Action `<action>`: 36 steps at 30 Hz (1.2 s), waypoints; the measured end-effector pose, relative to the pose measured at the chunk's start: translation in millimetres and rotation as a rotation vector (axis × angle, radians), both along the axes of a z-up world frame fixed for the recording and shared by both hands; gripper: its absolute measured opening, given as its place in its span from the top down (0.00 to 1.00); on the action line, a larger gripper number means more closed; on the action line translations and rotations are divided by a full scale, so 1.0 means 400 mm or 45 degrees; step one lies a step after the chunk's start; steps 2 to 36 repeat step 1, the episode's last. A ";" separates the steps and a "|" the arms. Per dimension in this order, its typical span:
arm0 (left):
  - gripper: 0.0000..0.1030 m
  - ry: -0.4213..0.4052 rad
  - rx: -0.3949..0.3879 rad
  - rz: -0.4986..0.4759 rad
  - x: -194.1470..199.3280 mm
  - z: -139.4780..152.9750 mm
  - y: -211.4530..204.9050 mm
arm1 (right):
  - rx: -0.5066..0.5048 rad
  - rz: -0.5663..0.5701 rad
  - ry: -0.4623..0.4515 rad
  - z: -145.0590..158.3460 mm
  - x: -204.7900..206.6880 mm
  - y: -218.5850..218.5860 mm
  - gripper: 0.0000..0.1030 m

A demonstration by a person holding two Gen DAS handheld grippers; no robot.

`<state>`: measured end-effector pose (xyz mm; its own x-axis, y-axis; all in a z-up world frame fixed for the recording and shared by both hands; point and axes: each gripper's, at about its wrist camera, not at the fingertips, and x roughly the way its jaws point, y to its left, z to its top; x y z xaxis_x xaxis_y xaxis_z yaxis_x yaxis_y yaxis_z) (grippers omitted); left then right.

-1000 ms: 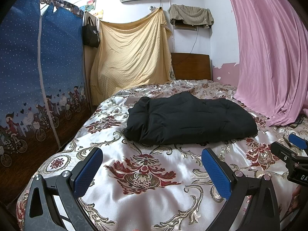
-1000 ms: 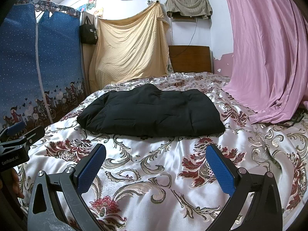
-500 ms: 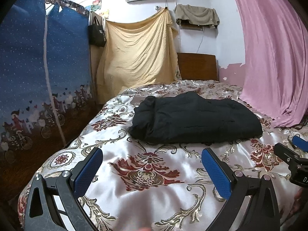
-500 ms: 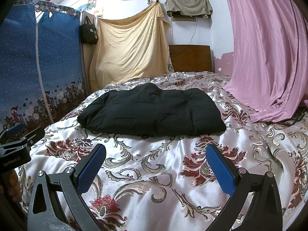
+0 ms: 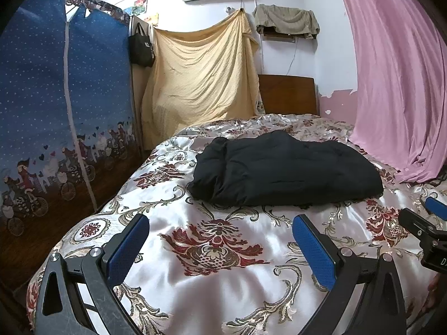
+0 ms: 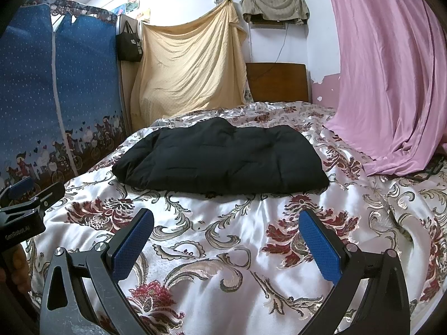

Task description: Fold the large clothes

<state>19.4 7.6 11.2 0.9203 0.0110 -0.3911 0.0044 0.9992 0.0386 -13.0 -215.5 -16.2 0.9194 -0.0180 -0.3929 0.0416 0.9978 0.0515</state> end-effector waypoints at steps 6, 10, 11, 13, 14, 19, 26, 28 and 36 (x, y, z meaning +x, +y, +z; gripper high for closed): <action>0.00 0.002 0.001 -0.002 0.001 -0.001 0.000 | 0.001 0.001 0.001 0.000 0.000 0.001 0.01; 0.00 0.002 0.001 -0.002 0.001 -0.001 0.000 | 0.001 0.001 0.001 0.000 0.000 0.001 0.01; 0.00 0.002 0.001 -0.002 0.001 -0.001 0.000 | 0.001 0.001 0.001 0.000 0.000 0.001 0.01; 0.00 0.002 0.001 -0.002 0.001 -0.001 0.000 | 0.001 0.001 0.001 0.000 0.000 0.001 0.01; 0.00 0.002 0.001 -0.002 0.001 -0.001 0.000 | 0.001 0.001 0.001 0.000 0.000 0.001 0.01; 0.00 0.002 0.001 -0.002 0.001 -0.001 0.000 | 0.001 0.001 0.001 0.000 0.000 0.001 0.01; 0.00 0.002 0.001 -0.002 0.001 -0.001 0.000 | 0.001 0.001 0.001 0.000 0.000 0.001 0.01; 0.00 0.002 0.001 -0.002 0.001 -0.001 0.000 | 0.001 0.001 0.001 0.000 0.000 0.001 0.01; 0.00 0.002 0.001 -0.002 0.001 -0.001 0.000 | 0.001 0.001 0.001 0.000 0.000 0.001 0.01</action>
